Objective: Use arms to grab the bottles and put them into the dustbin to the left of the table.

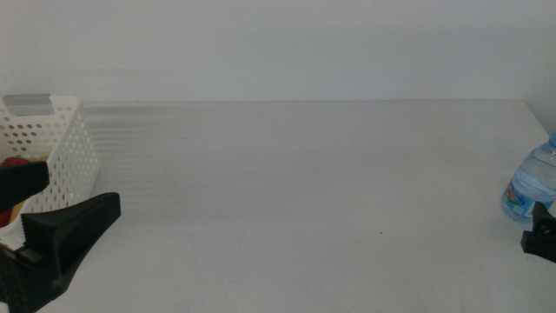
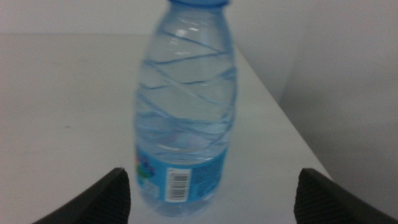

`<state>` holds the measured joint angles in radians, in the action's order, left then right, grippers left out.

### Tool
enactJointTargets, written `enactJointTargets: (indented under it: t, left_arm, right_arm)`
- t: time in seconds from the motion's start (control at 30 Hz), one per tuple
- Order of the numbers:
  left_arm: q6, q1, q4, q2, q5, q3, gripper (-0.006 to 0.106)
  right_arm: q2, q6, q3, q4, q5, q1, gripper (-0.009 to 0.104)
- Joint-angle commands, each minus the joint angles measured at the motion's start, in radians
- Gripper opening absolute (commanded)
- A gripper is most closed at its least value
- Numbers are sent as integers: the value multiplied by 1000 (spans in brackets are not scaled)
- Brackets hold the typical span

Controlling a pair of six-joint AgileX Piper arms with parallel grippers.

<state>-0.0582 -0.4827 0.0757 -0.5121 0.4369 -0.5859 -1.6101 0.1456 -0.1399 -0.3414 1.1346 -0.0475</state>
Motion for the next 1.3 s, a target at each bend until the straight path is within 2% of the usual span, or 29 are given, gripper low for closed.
enactJointTargets:
  t: [0.0, 0.3, 0.63, 0.77, 1.0, 1.17, 1.23, 1.27]
  left_arm:
    - [14, -4, 9, -5, -74, -28, 85]
    - [14, -4, 9, -5, -74, -28, 85]
    - [14, -4, 9, -5, -75, -28, 85]
    - [14, -4, 9, -5, -75, -28, 85]
    - [14, -4, 9, -5, -75, -28, 85]
    - [14, -4, 9, -5, -76, -28, 85]
    - [14, -4, 9, -5, -76, -28, 85]
    - [14, -4, 9, -5, -76, -28, 85]
  right_arm:
    - [3, 6, -32, 28, 211, 30, 74]
    - [3, -23, -89, 108, 196, 52, 93]
    - [-30, -26, -194, 93, 169, 52, 95]
    - [-92, -23, -254, 63, 170, 52, 95]
    - [-196, 74, -329, 40, 176, 52, 95]
    - [-233, 87, -342, 41, 178, 52, 90]
    - [-240, 86, -342, 42, 174, 52, 81]
    - [-241, 78, -341, 46, 171, 52, 72]
